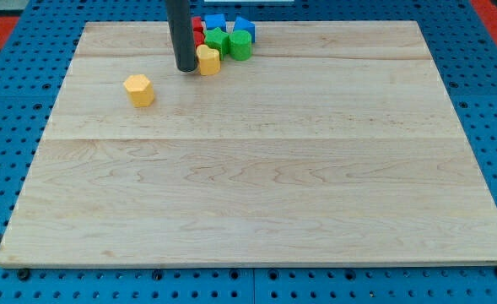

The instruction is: Push the yellow hexagon closer to the green circle

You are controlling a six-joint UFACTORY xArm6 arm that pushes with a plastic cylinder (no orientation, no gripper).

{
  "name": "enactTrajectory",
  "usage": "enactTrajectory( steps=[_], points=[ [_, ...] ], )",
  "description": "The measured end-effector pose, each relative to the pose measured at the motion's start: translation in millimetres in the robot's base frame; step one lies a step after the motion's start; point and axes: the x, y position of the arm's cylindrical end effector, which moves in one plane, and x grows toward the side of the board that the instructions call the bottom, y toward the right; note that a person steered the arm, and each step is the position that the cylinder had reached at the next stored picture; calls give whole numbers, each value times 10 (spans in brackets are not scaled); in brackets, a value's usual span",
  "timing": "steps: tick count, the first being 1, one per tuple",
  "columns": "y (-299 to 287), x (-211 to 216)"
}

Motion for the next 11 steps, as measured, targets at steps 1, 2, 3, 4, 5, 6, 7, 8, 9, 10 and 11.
enactTrajectory(
  steps=[1, 2, 3, 4, 5, 6, 7, 8, 9, 10, 11],
  points=[
    [-25, 390],
    [-26, 886],
    [-338, 1297],
    [-1146, 1211],
    [-1584, 873],
    [-1599, 600],
    [-1095, 574],
    [-248, 574],
    [186, 574],
    [195, 573],
    [435, 524]
  ],
)
